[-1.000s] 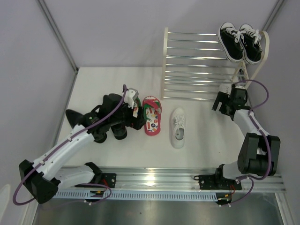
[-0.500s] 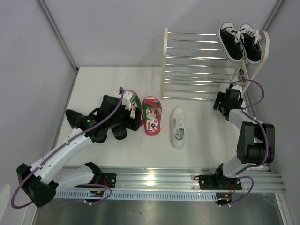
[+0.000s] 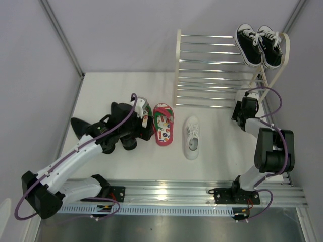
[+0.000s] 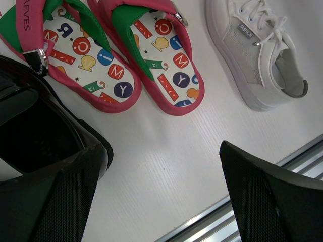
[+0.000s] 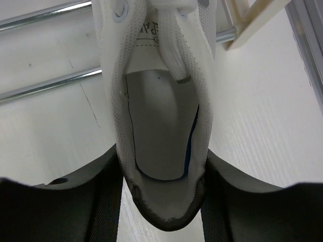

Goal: Place and organize the shoes onto the shoe shelf

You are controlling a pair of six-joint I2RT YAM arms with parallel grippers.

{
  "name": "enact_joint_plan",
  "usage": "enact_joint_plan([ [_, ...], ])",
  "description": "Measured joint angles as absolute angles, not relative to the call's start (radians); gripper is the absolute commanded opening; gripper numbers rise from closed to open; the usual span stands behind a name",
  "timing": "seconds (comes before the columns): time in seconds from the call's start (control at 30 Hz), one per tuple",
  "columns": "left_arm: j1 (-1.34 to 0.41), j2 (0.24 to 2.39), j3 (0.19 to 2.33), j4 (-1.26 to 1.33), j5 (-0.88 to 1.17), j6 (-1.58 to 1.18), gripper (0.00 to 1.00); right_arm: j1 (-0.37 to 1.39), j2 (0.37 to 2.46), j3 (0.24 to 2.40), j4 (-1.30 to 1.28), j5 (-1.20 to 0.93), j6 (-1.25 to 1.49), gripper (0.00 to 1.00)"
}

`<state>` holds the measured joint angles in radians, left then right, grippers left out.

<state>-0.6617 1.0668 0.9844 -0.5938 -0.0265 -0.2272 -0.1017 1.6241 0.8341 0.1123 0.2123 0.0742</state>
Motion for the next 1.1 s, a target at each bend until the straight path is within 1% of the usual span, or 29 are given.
enact_joint_plan([
  [0.1, -0.662, 1.086, 0.987, -0.594, -0.027, -0.228, 0.99, -0.109, 1.611, 0.831, 0.118, 0.201, 0.066, 0.36],
  [0.23, -0.662, 1.103, 0.996, -0.594, -0.027, -0.228, 0.99, -0.141, 1.597, 0.833, 0.129, 0.174, 0.043, 0.32],
  [0.4, -0.663, 1.106, 1.004, -0.590, -0.028, -0.228, 0.99, -0.162, 1.597, 0.836, 0.133, 0.135, -0.001, 0.30],
  [0.6, -0.665, 1.114, 1.008, -0.587, -0.032, -0.228, 0.99, -0.174, 1.597, 0.850, 0.148, 0.102, -0.077, 0.29],
  [0.9, -0.670, 1.114, 1.008, -0.587, -0.050, -0.228, 0.99, -0.209, 1.601, 0.897, 0.174, 0.044, -0.109, 0.28],
  [1.0, -0.670, 1.114, 1.008, -0.586, -0.051, -0.228, 0.99, -0.211, 1.623, 0.910, 0.194, 0.035, -0.118, 0.28],
  [1.1, -0.670, 1.117, 1.008, -0.586, -0.051, -0.228, 0.99, -0.212, 1.656, 0.915, 0.225, 0.027, -0.132, 0.34],
])
